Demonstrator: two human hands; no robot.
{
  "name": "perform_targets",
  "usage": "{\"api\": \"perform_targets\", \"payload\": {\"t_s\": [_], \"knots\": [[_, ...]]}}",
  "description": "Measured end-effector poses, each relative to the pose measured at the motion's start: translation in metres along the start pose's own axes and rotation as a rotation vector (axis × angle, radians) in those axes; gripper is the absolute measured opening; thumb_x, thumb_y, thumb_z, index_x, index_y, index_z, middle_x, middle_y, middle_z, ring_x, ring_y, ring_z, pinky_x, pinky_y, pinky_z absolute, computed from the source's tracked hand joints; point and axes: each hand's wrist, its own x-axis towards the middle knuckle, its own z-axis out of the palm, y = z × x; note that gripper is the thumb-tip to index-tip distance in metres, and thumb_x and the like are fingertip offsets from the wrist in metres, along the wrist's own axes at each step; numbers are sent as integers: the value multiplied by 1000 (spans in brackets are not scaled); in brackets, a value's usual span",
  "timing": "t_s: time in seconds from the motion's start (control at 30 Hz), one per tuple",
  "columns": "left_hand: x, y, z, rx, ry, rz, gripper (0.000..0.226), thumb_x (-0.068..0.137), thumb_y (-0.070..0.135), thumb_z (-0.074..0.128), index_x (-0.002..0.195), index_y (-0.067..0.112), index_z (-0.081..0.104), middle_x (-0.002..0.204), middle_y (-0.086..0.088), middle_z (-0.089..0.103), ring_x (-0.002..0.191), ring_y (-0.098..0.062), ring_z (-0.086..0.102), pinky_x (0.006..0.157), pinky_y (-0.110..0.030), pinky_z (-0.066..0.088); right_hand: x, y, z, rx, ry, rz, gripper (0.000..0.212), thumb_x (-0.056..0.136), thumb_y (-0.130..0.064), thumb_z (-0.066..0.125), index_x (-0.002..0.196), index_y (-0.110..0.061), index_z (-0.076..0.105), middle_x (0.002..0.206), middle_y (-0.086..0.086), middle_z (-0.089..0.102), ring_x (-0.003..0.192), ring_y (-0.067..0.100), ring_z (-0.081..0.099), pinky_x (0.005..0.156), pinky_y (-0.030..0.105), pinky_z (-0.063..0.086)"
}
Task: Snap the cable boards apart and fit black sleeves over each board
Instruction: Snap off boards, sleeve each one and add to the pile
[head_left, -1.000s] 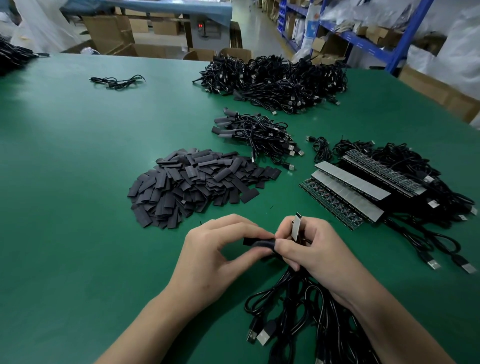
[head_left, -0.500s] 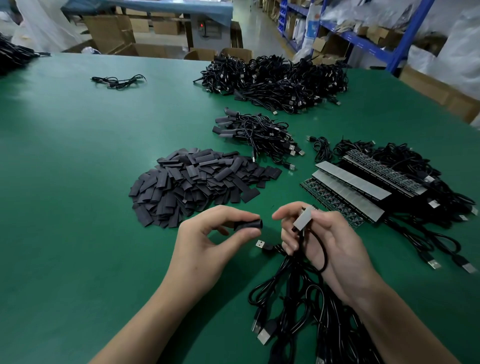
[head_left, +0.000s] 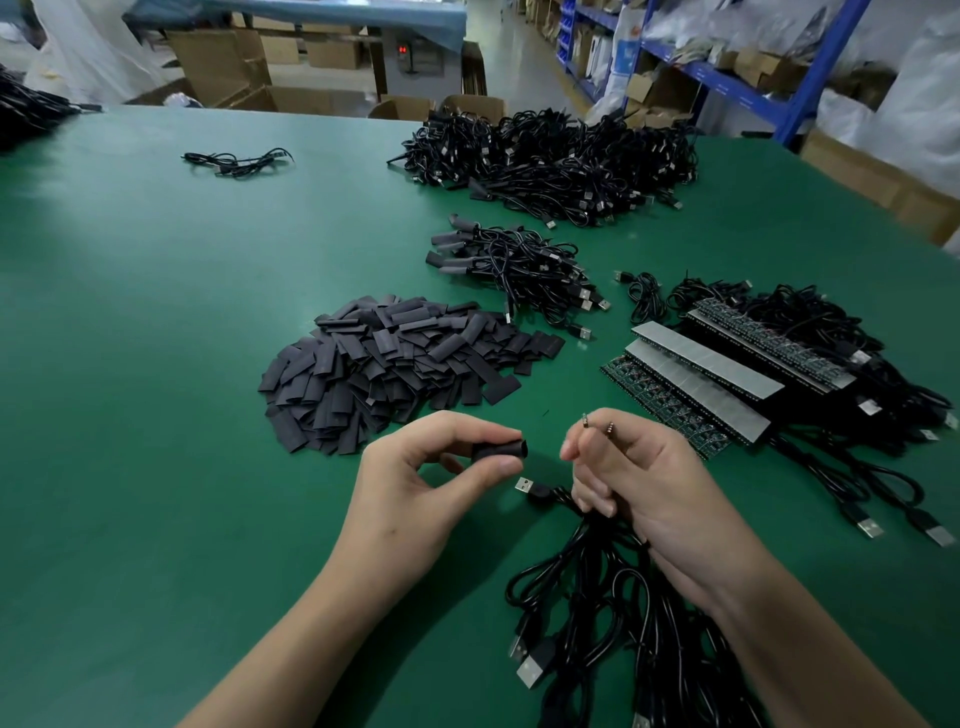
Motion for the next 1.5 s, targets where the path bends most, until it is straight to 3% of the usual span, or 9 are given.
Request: {"api": "perform_targets", "payload": {"t_s": [0.1,0.23,0.33,0.53,0.8,0.97,1.07,1.2,1.5], "knots": [[0,1,1,7,7,-5,14,80,33,79,94,32,79,92,14,78,86,-7,70,80,-27,53,1,1,1,-16,1,11,36,85,-55,70,96,-22,78,63,-1,42,57,9,41,67,27,42],[1,1,1,25,17,-2,14,79,33,78,93,31,79,91,14,78,85,-7,70,79,-23,53,-1,-1,0,31,-64,54,32,95,-40,59,109,-19,78,71,-4,46,62,9,41,65,21,44],[2,0,0,24,34,-4,13,78,33,78,91,33,79,89,14,78,84,-8,70,79,-23,54,0,0,0,-57,-33,52,25,94,-29,59,106,-22,79,69,-5,51,62,9,44,64,20,43],[2,-1,0,37,37,14,13,77,33,79,90,34,80,88,17,78,82,-7,71,77,-14,51,-2,1,0,-133,-5,7,10,89,-25,70,92,-35,70,67,-2,63,63,11,53,59,19,47],[2,-4,0,48,24,32,14,76,37,79,90,37,80,89,19,78,80,-4,69,76,-12,50,-4,-3,1,-219,-17,22,21,96,-6,70,89,-26,70,71,-4,71,61,5,56,56,17,47],[3,-6,-1,79,-15,47,17,77,32,81,94,33,81,92,19,77,86,-5,71,78,-17,50,-3,-3,3,-237,-20,48,6,86,-23,74,89,-27,70,75,0,72,61,8,53,56,21,45],[4,-7,-2,148,-40,67,18,78,31,82,96,31,82,93,19,77,90,-8,71,78,-28,53,-3,-3,2,-277,-8,50,8,83,-29,73,91,-29,71,78,-2,74,61,9,53,58,23,45],[4,-9,-5,250,-66,104,19,79,32,83,99,29,82,94,19,76,93,-9,72,78,-33,53,-4,-2,-1,-377,14,43,10,82,-36,72,92,-33,71,84,-5,76,65,1,59,69,28,46],[3,-9,-4,346,-61,123,20,80,42,79,98,33,81,92,22,74,92,-1,70,75,-25,51,-4,-1,-1,-494,38,45,21,78,-48,71,94,-34,71,88,-6,77,76,2,65,77,43,54]]}}
